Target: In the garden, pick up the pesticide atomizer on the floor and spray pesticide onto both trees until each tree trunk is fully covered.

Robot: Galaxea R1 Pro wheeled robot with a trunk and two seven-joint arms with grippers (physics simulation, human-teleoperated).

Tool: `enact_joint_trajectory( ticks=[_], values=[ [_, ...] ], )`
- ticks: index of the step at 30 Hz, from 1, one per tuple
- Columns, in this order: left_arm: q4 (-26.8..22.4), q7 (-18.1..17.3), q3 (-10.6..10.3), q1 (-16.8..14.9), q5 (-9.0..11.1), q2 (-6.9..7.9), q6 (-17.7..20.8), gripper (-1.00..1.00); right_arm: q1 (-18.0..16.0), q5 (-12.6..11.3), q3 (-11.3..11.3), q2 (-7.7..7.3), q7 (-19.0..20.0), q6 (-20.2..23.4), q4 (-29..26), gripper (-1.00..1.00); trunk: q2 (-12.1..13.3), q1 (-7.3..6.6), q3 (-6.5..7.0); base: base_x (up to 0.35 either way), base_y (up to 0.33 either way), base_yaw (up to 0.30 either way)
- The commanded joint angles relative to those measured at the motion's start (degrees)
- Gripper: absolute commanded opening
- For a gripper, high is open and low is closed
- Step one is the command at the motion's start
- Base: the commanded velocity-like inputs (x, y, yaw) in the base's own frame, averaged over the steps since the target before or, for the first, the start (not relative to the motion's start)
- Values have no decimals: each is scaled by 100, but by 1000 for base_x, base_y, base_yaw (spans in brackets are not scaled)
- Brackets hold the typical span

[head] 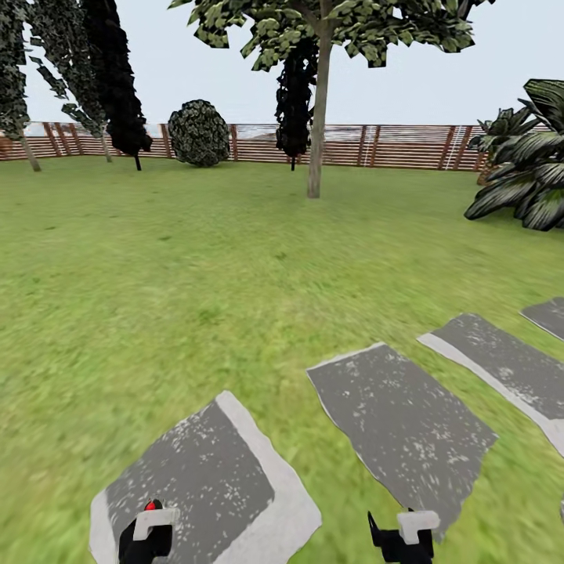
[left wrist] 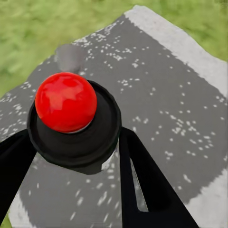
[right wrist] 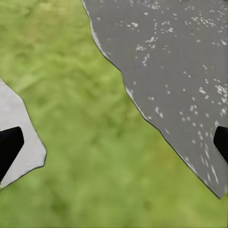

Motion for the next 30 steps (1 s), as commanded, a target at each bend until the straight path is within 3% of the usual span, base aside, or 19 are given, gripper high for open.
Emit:
enact_joint_trajectory(
  ticks=[1, 30],
  values=[
    [-1, 1, 0, 0, 0, 0, 0, -100, 0, 0, 0, 0, 0, 0, 0, 100, 0, 0, 0, 339, 0, 0],
    [-1, 1, 5, 0, 0, 0, 5, -100, 0, -1, -1, 0, -1, 0, 0, 100, 0, 0, 18, 339, 0, -19]
  ],
)
